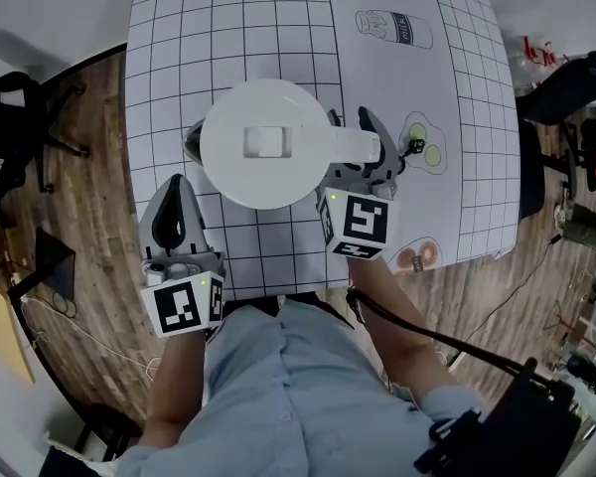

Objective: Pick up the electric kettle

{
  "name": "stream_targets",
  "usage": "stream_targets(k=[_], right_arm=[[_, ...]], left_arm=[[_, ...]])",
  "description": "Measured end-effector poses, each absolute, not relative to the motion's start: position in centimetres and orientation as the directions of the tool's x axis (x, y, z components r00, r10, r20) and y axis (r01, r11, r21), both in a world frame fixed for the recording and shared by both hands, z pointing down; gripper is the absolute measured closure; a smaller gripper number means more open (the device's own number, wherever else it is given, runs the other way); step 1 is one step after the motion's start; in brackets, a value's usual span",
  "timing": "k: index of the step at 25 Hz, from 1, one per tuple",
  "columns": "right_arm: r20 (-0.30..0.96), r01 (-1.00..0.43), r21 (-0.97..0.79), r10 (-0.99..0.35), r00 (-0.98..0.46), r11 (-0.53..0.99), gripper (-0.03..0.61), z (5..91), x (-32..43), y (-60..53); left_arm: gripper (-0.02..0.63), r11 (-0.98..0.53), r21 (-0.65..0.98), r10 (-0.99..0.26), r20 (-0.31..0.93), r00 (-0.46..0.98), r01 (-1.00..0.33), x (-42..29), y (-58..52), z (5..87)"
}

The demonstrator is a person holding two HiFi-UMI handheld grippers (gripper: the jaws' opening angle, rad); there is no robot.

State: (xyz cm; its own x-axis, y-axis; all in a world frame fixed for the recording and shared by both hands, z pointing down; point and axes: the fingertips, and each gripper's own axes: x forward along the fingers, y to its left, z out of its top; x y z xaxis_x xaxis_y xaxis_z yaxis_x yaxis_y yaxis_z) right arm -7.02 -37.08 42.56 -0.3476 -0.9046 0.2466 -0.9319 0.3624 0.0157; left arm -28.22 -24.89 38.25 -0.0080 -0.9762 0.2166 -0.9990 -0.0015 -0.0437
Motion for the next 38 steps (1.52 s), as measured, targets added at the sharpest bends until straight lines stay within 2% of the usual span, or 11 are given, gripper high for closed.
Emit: stream_targets(k=[3, 9, 13, 24, 31, 38], right_arm=[[0.244, -0.93, 0.027, -0.905, -0.348, 0.365, 0.467, 42.6, -7.3, -37.1], [0.246, -0.933, 0.013, -0.905, -0.346, 0.36, 0.487, 42.8, -7.4, -37.2], [0.255, -0.941, -0.019, -0.909, -0.331, 0.337, 0.54, 42.9, -7.3, -37.3], [0.192, -0.957, -0.103, -0.938, -0.287, 0.271, 0.537, 42.5, -6.7, -38.4], [0.205, -0.957, -0.129, -0.938, -0.281, 0.259, 0.532, 42.2, -6.7, -38.9], [0.126, -0.949, -0.188, -0.952, -0.279, 0.253, 0.532, 38.2, -6.3, -40.2]], left_arm=[[0.614, -0.002, -0.043, -0.977, 0.214, -0.008, -0.999, -28.2, -24.9, 38.2], [0.614, 0.006, -0.044, -0.977, 0.213, -0.015, -0.999, -28.5, -24.9, 38.1], [0.614, 0.009, -0.045, -0.978, 0.208, -0.018, -0.999, -28.7, -24.9, 38.0], [0.614, 0.03, -0.054, -0.981, 0.189, -0.04, -0.998, -29.5, -24.3, 37.3], [0.614, 0.054, -0.055, -0.982, 0.177, -0.063, -0.997, -30.3, -23.7, 36.8], [0.614, 0.057, -0.046, -0.986, 0.155, -0.064, -0.997, -30.5, -23.3, 36.1]])
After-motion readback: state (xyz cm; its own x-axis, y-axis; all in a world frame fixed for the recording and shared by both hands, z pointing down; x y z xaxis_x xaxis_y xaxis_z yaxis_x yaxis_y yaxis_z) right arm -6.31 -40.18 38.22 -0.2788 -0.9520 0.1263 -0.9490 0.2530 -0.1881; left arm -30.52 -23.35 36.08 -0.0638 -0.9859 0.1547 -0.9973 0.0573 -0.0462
